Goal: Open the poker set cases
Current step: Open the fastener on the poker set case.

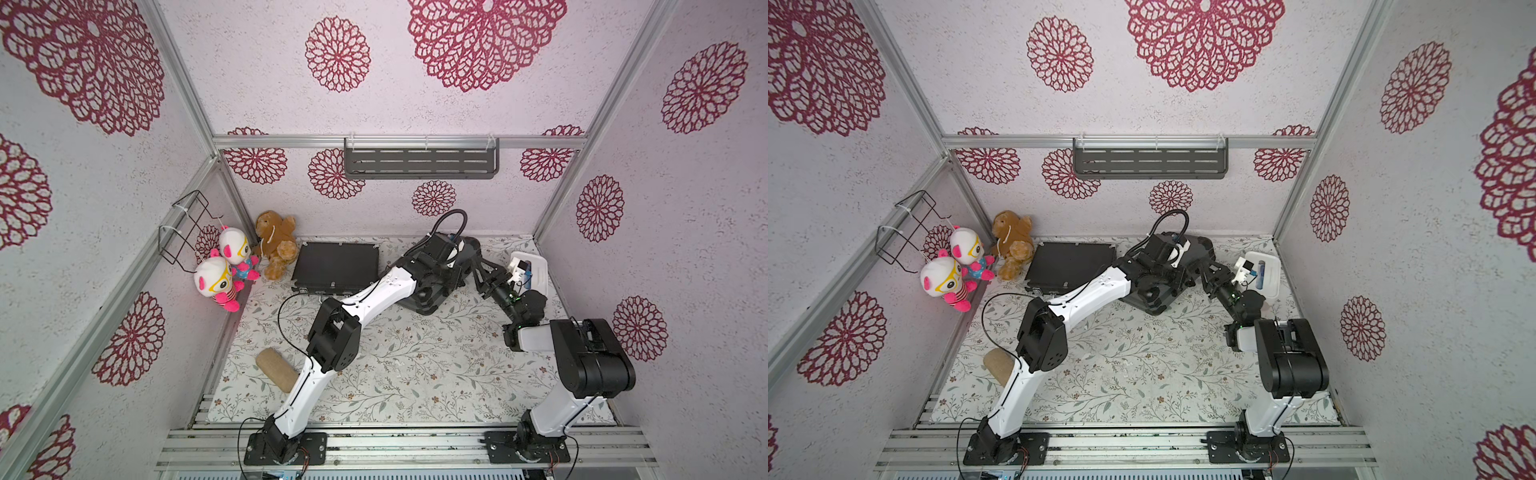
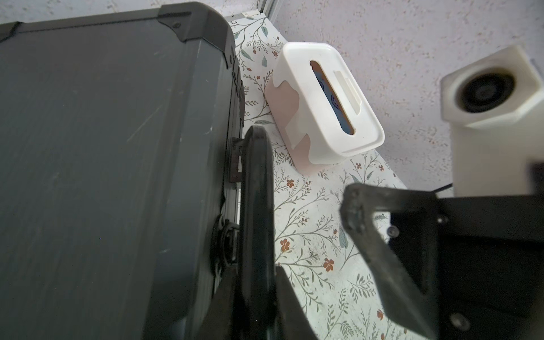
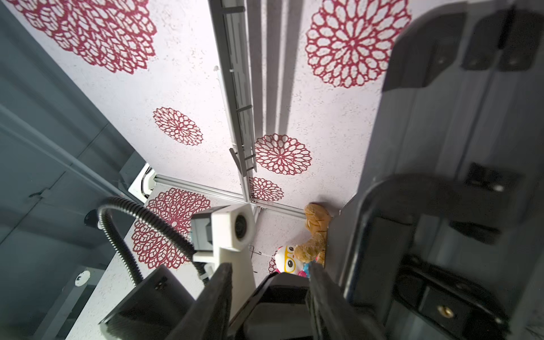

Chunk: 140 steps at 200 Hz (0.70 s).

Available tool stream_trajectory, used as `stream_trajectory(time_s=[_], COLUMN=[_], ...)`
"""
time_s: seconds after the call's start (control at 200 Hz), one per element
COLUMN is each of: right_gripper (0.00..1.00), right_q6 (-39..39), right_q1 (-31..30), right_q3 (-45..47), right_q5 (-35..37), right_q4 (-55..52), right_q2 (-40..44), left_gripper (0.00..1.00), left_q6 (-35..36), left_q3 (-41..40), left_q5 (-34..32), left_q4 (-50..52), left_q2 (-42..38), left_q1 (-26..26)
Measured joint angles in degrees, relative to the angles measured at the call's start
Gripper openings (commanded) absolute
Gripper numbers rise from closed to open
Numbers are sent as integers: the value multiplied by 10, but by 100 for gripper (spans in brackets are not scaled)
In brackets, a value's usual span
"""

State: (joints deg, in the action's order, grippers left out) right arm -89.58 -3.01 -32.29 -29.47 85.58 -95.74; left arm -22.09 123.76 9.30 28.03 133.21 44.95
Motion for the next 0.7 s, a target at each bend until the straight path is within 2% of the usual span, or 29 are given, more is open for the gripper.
stream_trajectory(time_s=[0.15, 0.32, 0.425, 0.535, 0.7], right_gripper=[48, 55, 56, 56, 56], right_q6=[61, 217, 297, 347, 382], right_q1=[8, 15, 21, 33, 43], right_q3=[2, -22, -38, -36, -5], right_q5=[-1, 53, 91, 110, 118], right_q4=[-124, -409, -530, -607, -660], right_q2=[49, 164, 212, 231, 231], left_gripper=[0, 0, 0, 0, 0], left_q6=[1, 14, 38, 73, 109], left_q3=[-3, -25, -51, -82, -115], left_q5=[0, -10, -24, -52, -83], left_q4=[-3, -18, -24, -27, -33], left_q2=[0, -5, -8, -8, -1], left_q1=[0, 9, 21, 39, 62])
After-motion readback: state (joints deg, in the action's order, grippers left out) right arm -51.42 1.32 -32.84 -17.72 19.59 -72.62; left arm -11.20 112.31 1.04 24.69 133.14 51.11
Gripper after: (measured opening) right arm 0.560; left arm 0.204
